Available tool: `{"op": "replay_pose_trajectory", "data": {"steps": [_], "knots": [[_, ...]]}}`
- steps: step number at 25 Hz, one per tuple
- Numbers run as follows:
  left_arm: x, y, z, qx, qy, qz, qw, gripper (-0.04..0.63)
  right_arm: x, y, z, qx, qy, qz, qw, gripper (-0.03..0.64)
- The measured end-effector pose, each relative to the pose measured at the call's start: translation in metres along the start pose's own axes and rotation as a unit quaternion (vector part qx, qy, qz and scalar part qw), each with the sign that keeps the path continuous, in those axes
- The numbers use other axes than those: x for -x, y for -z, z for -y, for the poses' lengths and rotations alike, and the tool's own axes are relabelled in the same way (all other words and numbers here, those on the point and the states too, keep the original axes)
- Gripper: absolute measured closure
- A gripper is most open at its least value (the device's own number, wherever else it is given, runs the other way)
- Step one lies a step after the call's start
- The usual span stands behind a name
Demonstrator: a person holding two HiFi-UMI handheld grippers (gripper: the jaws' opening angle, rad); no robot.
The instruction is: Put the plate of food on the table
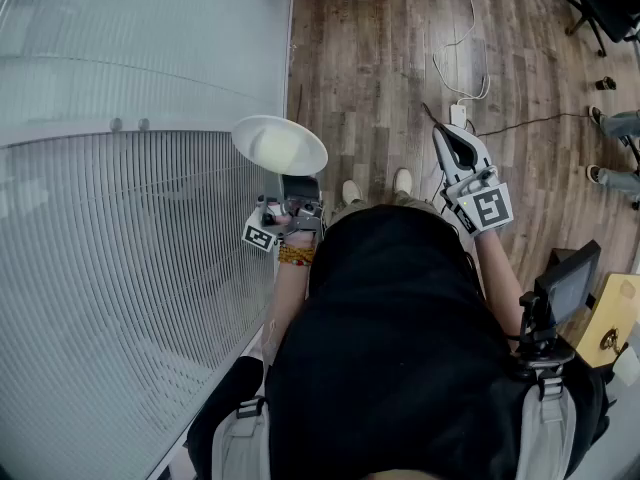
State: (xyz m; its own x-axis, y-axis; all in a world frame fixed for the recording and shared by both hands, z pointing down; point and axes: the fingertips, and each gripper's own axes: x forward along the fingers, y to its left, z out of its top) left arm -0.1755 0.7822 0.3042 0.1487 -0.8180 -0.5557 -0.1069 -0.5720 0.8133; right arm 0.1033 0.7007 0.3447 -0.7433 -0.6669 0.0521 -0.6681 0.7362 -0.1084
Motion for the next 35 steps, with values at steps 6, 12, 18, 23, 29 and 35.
{"op": "replay_pose_trajectory", "data": {"steps": [6,12,18,23,29,35], "knots": [[0.005,0.022,0.009,0.005,0.021,0.008,0.9997,0.575,0.016,0.007,-0.008,0.011,-0.033,0.008,0.999,0.604],[-0.014,0.048,0.03,0.005,0.059,0.031,0.9978,0.575,0.032,0.027,0.008,0.03,-0.054,0.0,0.998,0.604],[-0.028,0.06,0.025,0.003,0.056,0.023,0.9982,0.575,0.039,0.032,0.017,0.017,-0.085,-0.008,0.996,0.604],[-0.06,0.05,-0.006,0.024,0.046,0.044,0.9977,0.575,0.015,0.024,0.044,0.02,-0.065,-0.012,0.998,0.604],[-0.102,0.027,-0.069,0.045,0.057,0.048,0.9962,0.575,-0.034,0.03,0.074,0.031,-0.052,-0.021,0.998,0.606],[-0.186,-0.015,-0.128,0.062,0.04,0.041,0.9964,0.575,-0.108,0.018,0.119,-0.003,-0.026,-0.031,0.999,0.606]]}}
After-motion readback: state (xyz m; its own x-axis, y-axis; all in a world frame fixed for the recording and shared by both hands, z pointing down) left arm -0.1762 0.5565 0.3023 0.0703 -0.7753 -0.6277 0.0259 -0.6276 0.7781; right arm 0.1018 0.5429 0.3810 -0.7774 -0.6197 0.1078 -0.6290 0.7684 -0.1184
